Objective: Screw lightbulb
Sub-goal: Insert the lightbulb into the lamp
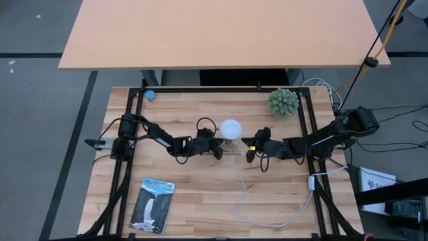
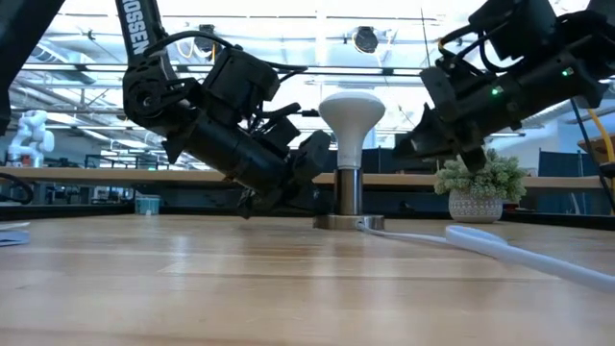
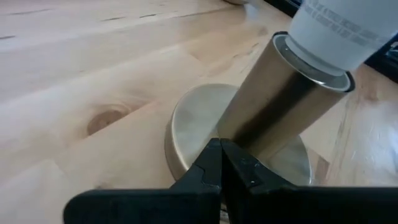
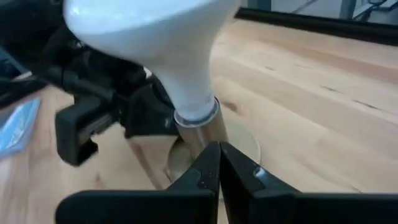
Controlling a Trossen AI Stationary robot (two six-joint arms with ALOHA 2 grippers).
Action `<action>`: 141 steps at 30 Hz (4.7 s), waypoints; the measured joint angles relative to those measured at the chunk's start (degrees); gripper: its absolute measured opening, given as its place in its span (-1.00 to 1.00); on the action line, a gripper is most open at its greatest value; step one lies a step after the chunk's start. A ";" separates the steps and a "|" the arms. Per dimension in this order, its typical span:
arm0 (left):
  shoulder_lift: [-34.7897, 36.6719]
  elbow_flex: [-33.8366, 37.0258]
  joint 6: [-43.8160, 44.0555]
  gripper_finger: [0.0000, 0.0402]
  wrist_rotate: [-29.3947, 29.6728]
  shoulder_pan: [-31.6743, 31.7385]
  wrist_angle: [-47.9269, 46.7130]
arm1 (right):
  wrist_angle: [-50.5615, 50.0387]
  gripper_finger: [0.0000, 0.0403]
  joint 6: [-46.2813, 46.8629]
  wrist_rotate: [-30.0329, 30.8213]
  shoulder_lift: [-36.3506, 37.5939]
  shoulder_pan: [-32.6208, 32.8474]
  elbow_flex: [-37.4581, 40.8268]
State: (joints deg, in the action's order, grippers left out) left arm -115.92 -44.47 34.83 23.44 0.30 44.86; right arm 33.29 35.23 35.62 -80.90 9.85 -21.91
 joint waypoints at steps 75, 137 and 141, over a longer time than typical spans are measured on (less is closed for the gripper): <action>16.81 -0.09 -30.56 -1.00 -25.48 6.98 -17.12 | -14.40 -1.00 7.73 8.98 0.24 9.56 -7.28; 8.44 -0.98 -29.28 -1.00 -39.37 4.81 0.93 | 4.28 -1.00 -8.90 -24.40 3.22 -12.83 3.82; 8.41 -1.07 -30.88 -1.00 -35.03 4.95 0.25 | 5.98 -1.00 -14.23 -26.89 1.27 -12.86 1.32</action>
State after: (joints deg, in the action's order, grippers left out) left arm -107.50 -45.54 3.95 -11.59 5.26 45.11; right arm 39.27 20.99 8.73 -79.64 -3.01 -20.59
